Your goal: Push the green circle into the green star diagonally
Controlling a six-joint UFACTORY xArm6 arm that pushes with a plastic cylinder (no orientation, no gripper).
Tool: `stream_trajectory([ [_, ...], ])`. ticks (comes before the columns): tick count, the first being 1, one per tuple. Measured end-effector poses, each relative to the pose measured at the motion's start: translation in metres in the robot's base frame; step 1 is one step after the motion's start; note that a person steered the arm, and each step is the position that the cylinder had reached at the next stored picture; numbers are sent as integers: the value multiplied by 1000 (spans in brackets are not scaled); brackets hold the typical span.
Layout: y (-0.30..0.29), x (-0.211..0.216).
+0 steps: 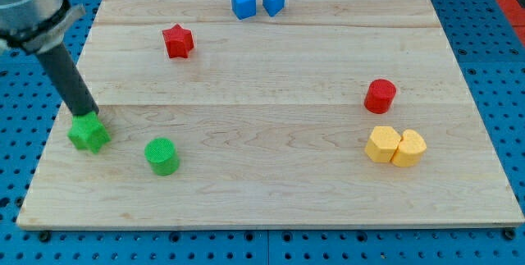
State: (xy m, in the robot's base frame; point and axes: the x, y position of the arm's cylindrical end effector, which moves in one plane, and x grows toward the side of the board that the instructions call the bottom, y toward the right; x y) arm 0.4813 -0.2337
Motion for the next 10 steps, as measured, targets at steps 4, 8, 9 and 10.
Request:
stream_trajectory([
  [4,108,47],
  [8,75,66],
  [9,66,54],
  [10,74,54],
])
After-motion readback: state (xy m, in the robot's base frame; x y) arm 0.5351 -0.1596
